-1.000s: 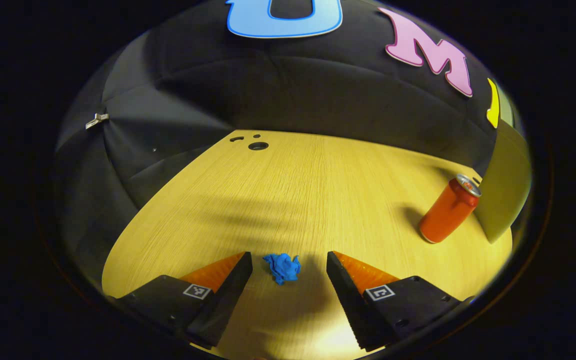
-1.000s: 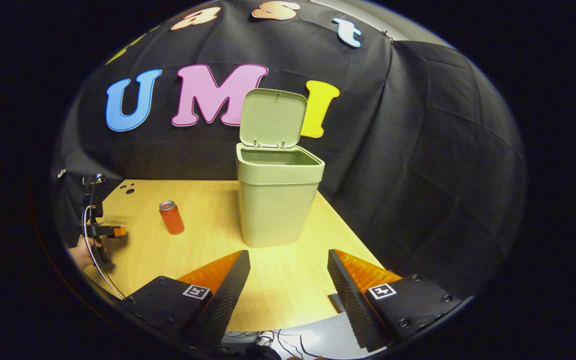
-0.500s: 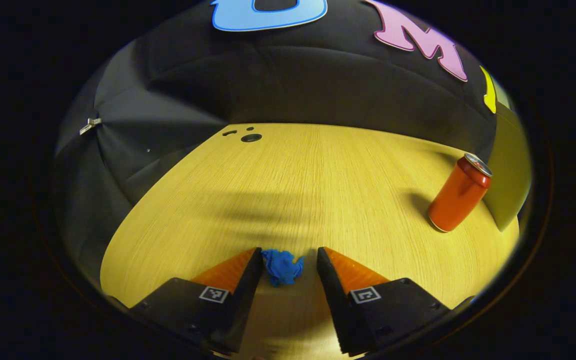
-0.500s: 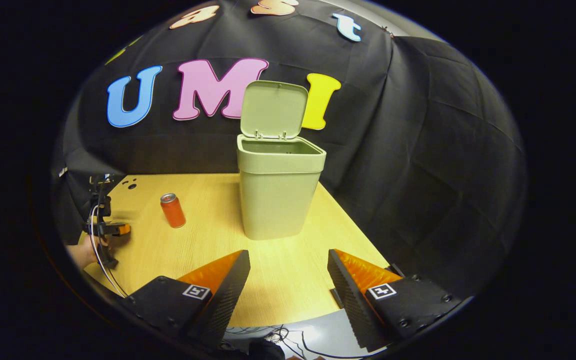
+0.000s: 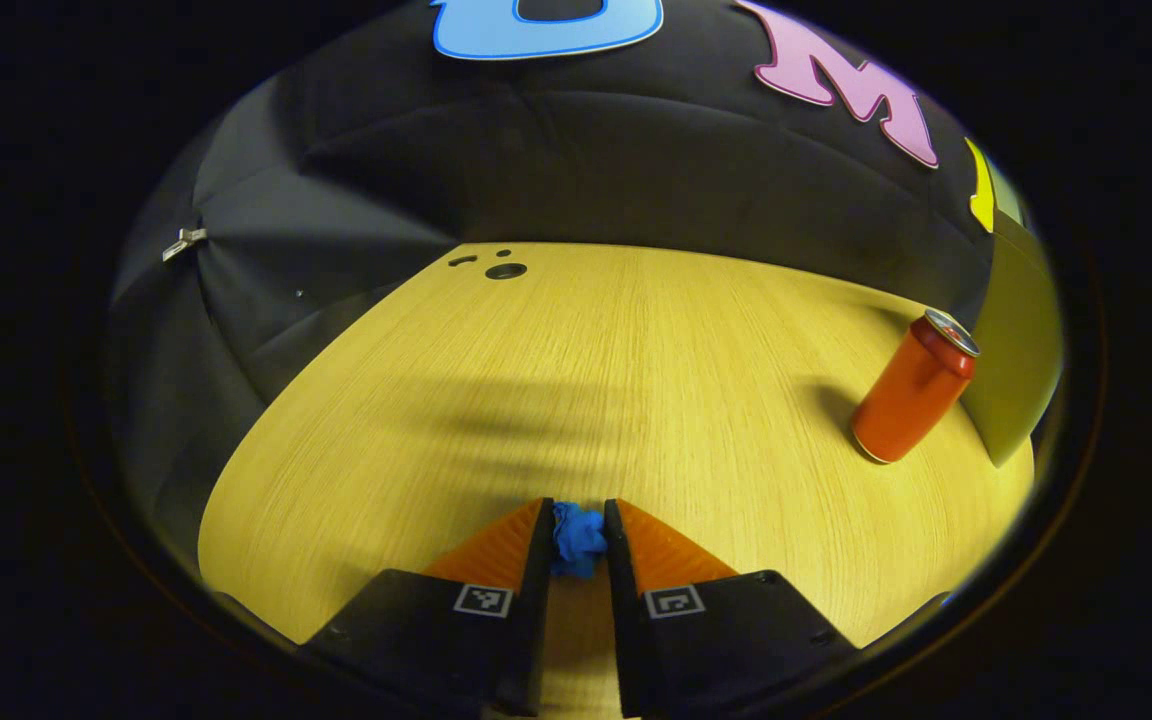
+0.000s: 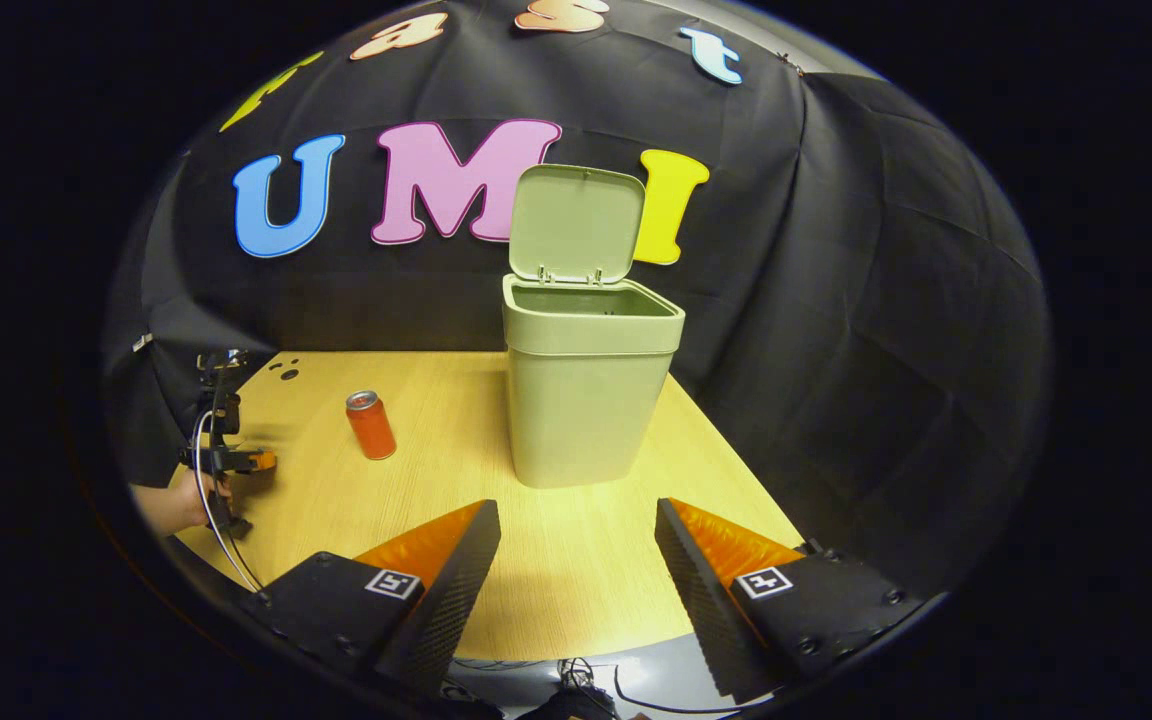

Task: Press the lid of the desktop garbage bin to open it, pick up the crumpled paper on the desktop and throw it into the bin, then pick up the pop can on the desktop and drop it into the bin, and finally close the garbage bin lid.

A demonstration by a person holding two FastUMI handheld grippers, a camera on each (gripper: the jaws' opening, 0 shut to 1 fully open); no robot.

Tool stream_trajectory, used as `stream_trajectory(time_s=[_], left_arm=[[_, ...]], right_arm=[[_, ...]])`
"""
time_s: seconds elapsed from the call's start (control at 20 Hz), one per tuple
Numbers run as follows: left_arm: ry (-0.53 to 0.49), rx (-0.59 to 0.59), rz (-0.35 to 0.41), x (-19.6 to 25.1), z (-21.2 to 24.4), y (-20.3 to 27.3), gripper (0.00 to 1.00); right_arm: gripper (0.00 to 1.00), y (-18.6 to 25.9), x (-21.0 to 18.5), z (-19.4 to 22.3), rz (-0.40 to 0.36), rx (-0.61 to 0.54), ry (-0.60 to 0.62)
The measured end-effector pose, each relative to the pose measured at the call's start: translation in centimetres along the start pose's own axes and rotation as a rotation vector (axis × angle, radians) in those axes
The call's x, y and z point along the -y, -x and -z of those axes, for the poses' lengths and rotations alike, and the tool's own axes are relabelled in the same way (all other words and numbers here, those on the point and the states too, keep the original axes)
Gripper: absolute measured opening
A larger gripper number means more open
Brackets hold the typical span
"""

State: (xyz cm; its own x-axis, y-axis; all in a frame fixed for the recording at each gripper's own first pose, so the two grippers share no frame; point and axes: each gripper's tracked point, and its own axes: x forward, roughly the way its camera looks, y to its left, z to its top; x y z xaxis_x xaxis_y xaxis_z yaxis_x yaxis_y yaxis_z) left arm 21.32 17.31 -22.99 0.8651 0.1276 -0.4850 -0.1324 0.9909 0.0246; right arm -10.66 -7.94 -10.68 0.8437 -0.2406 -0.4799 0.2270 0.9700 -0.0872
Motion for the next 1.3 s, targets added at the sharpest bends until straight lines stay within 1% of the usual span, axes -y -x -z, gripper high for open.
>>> stream_trajectory(time_s=[0.1, 0.3, 0.35, 0.4, 0.5, 0.65, 0.7, 0.85, 1.0, 1.05, 1.15, 1.3], left_arm=[[0.02, 0.0, -0.002, 0.2, -0.2, 0.7, 0.31], [0.046, 0.038, -0.012, 0.8, -2.5, 3.2, 0.3], [0.045, 0.054, -0.018, 0.8, -3.6, 4.0, 0.29], [0.045, 0.074, -0.018, 1.2, -4.7, 4.9, 0.3], [0.041, 0.119, -0.008, 2.1, -7.4, 7.0, 0.3], [0.005, 0.208, 0.007, 3.9, -11.9, 10.3, 0.3], [-0.008, 0.236, 0.019, 5.1, -13.4, 11.4, 0.29], [-0.043, 0.315, 0.059, 8.7, -17.3, 14.5, 0.3], [-0.12, 0.39, 0.111, 13.9, -20.2, 17.7, 0.3], [-0.139, 0.415, 0.142, 16.1, -21.0, 18.6, 0.3], [-0.152, 0.446, 0.227, 21.6, -21.9, 20.4, 0.3], [-0.153, 0.473, 0.344, 28.7, -22.9, 22.3, 0.3]], right_arm=[[0.98, -0.8, 0.4, -0.1, -0.014, 0.0, 0.003], [0.98, -2.1, 1.7, -1.3, -0.042, 0.023, 0.01], [0.98, -2.4, 1.9, -1.5, -0.053, 0.027, 0.007], [0.98, -2.9, 2.1, -1.5, -0.064, 0.026, 0.007], [0.98, -3.8, 2.7, -1.5, -0.083, 0.026, 0.009], [0.98, -4.9, 3.6, -1.8, -0.105, 0.04, 0.009], [0.98, -5.3, 3.8, -1.9, -0.114, 0.04, 0.009], [0.98, -5.8, 4.7, -2.5, -0.144, 0.061, -0.009], [0.98, -6.4, 5.7, -2.6, -0.167, 0.068, -0.019], [0.98, -6.6, 6.0, -2.7, -0.171, 0.076, -0.011], [0.98, -6.9, 6.8, -3.0, -0.179, 0.092, 0.014], [0.98, -7.0, 7.6, -3.7, -0.224, 0.109, 0.0]])
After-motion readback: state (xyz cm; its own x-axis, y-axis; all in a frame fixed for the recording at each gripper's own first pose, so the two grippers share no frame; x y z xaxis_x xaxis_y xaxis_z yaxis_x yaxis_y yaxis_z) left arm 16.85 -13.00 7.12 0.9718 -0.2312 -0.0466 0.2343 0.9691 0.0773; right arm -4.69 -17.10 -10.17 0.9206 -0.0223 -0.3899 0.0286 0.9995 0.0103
